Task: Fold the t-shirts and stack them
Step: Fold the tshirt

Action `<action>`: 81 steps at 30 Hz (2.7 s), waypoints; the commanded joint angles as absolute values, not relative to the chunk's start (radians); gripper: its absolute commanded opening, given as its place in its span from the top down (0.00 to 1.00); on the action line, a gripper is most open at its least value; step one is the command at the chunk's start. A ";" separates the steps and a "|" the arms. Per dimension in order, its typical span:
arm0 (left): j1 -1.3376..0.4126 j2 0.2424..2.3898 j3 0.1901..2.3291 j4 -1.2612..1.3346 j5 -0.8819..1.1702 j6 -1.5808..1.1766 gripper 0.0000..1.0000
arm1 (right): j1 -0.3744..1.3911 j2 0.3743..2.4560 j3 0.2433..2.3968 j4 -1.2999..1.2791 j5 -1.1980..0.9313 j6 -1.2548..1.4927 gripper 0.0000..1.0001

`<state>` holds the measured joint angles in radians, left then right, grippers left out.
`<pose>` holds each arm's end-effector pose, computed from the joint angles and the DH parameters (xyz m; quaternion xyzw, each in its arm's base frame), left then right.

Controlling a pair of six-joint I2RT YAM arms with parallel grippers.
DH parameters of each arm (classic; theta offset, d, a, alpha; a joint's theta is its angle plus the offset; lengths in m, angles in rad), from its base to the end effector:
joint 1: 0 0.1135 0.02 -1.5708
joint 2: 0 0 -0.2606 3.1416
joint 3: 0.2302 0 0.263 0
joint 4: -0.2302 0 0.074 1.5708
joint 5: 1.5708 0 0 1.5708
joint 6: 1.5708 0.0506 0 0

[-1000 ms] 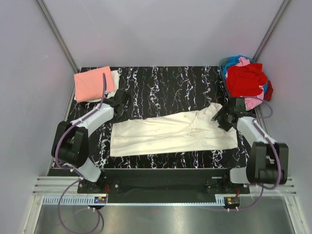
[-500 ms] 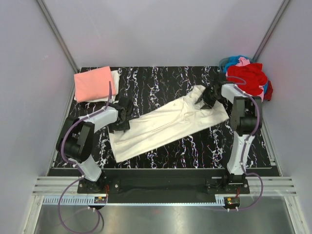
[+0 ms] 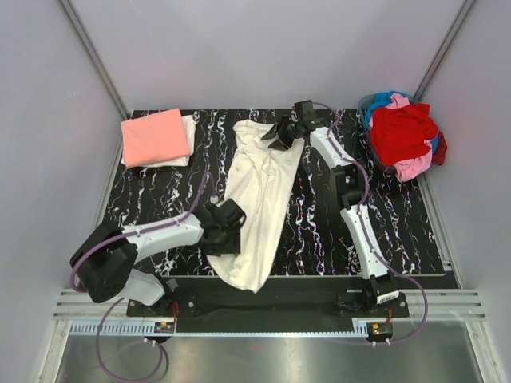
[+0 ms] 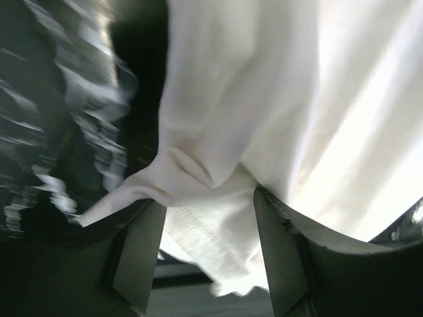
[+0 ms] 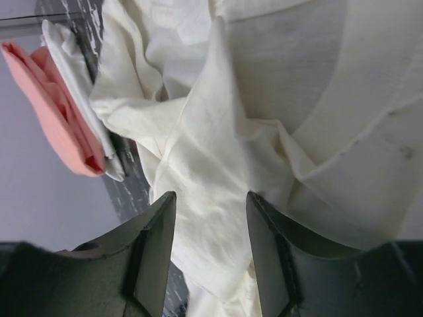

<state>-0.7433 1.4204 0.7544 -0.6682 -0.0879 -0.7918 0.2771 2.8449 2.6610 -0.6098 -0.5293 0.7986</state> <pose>0.1860 -0.1649 0.1392 -0.0292 0.9916 -0.0505 0.1151 0.5840 0.1927 0.1180 0.1345 0.8886 0.3952 0.1900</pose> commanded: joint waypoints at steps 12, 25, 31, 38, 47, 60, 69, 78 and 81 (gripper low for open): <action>-1.379 1.418 0.966 -0.653 -0.050 -1.276 0.38 | 0.268 2.902 2.747 -0.407 -0.474 0.890 0.36; -1.301 1.029 0.920 -1.008 -0.353 -1.300 0.19 | 0.239 2.456 2.492 -0.307 -0.428 0.720 0.05; -0.852 1.043 0.913 -0.810 -0.216 -0.933 0.19 | 0.239 2.084 2.046 -0.371 -0.354 0.618 0.02; -0.520 1.493 1.248 -0.666 -0.120 -0.635 0.31 | 0.299 1.676 1.441 -0.365 -0.256 0.615 0.21; -0.319 2.125 1.887 -0.728 0.034 -0.493 0.40 | 0.778 1.399 1.207 -0.659 0.061 0.624 0.35; -0.193 2.545 2.345 -0.672 0.209 -0.526 0.39 | 1.239 1.646 1.290 -0.785 0.176 0.778 0.34; -0.181 2.638 2.352 -0.577 0.259 -0.568 0.46 | 1.310 1.827 1.370 -0.738 0.140 0.756 0.33; -0.181 2.640 2.295 -0.522 0.270 -0.569 0.54 | 1.338 1.911 1.376 -0.680 0.094 0.759 0.39; -0.181 2.640 2.290 -0.505 0.276 -0.575 0.61 | 1.341 1.936 1.371 -0.669 0.087 0.762 0.49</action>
